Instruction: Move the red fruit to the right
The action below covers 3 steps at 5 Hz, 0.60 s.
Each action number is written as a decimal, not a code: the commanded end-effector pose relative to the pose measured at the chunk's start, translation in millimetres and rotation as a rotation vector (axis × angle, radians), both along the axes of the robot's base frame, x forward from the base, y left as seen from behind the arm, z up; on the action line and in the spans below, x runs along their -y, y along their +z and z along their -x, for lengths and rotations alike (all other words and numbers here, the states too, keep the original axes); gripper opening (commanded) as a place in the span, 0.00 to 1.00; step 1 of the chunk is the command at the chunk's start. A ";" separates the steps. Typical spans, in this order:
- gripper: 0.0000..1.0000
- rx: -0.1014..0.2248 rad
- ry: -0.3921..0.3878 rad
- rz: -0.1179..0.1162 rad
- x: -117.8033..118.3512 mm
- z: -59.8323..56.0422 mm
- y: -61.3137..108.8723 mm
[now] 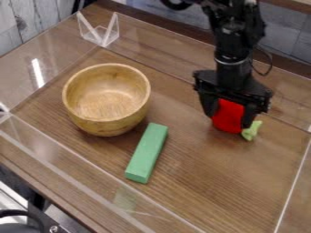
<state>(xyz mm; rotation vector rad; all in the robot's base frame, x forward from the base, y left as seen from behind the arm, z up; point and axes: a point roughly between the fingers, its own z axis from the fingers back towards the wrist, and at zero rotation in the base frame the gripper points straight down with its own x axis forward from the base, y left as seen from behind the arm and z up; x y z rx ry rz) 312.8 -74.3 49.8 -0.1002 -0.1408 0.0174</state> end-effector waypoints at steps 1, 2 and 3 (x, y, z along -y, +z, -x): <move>1.00 0.054 0.037 0.002 9.4 -6.3 9.6; 1.00 0.047 0.090 -0.004 11.3 -3.0 2.9; 1.00 0.042 0.121 -0.003 11.9 -3.2 -5.8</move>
